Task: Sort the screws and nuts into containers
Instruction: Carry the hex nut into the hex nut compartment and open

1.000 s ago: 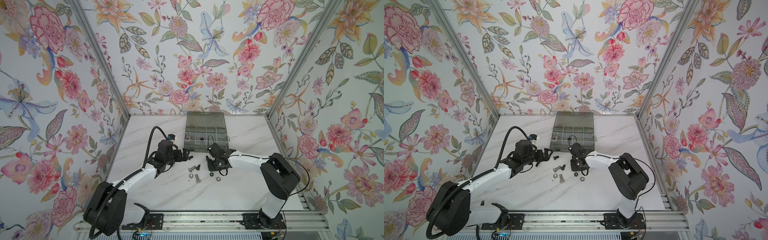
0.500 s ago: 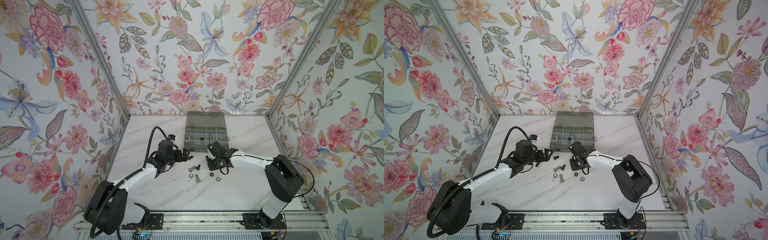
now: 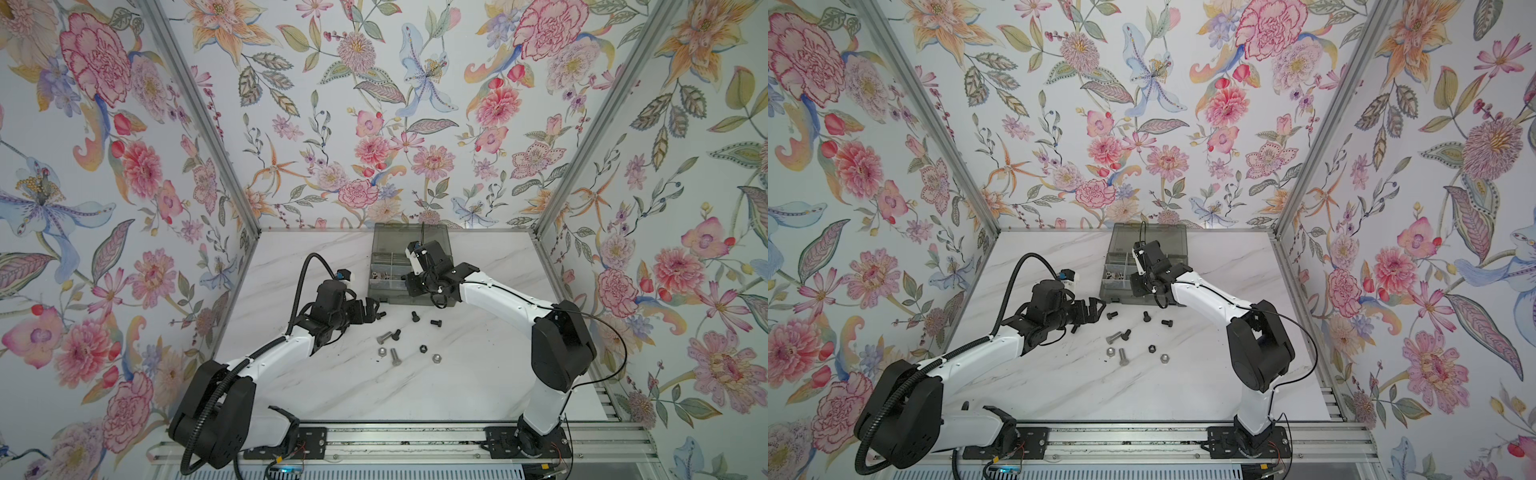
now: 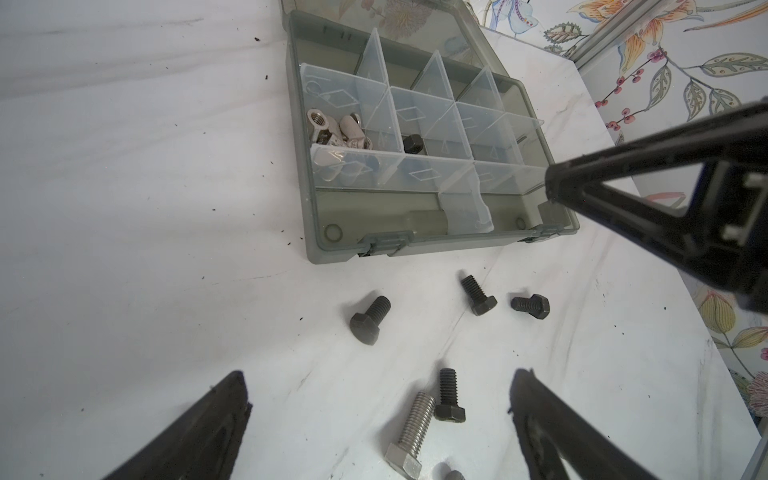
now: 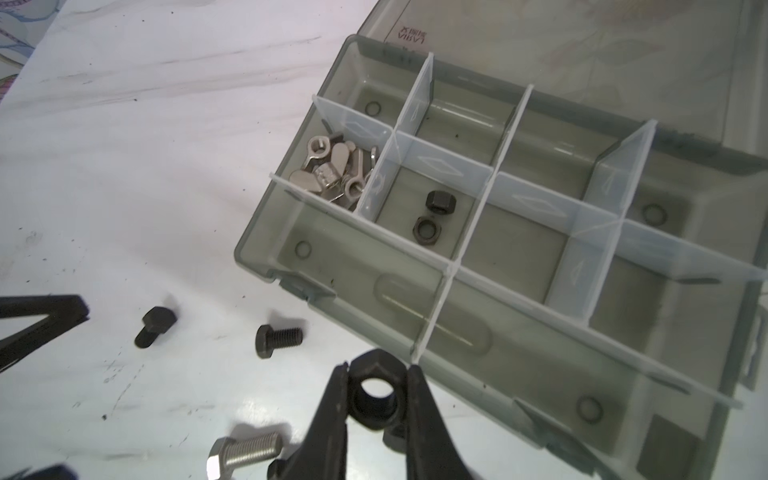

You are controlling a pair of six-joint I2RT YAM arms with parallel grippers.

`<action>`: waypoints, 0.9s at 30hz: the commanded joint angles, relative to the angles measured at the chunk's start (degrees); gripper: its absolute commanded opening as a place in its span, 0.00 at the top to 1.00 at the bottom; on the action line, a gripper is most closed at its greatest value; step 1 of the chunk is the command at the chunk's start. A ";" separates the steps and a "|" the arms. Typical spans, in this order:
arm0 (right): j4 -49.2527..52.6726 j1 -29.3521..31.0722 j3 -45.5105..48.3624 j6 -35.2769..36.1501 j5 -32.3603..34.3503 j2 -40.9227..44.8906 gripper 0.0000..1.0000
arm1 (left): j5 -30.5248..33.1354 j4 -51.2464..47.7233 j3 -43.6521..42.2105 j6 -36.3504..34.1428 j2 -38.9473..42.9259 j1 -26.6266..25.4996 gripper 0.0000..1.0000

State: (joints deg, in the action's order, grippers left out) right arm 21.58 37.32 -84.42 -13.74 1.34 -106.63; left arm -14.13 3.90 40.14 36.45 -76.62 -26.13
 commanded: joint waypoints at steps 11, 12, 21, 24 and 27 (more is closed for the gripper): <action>0.92 -2.69 -14.73 2.40 4.91 -15.94 1.00 | 0.84 0.90 -0.10 -0.15 -1.43 0.62 0.01; 0.89 -2.82 -15.12 2.45 4.81 -16.50 1.00 | 0.92 0.84 -0.06 -0.05 -1.41 0.65 0.01; 0.92 -3.28 -16.56 2.40 3.56 -18.87 0.88 | 1.11 0.50 0.60 -0.13 -1.69 0.61 0.01; 0.97 -3.31 -16.60 2.44 3.45 -18.73 0.75 | 1.05 0.41 0.67 -0.15 -1.78 0.71 0.01; 1.19 -3.30 -16.65 2.81 2.80 -18.23 0.68 | 1.03 0.45 0.65 -0.14 -1.70 0.69 0.00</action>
State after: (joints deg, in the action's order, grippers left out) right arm 21.82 34.39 -99.77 -11.70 4.95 -124.29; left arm -14.13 4.25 40.14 36.47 -77.84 -26.13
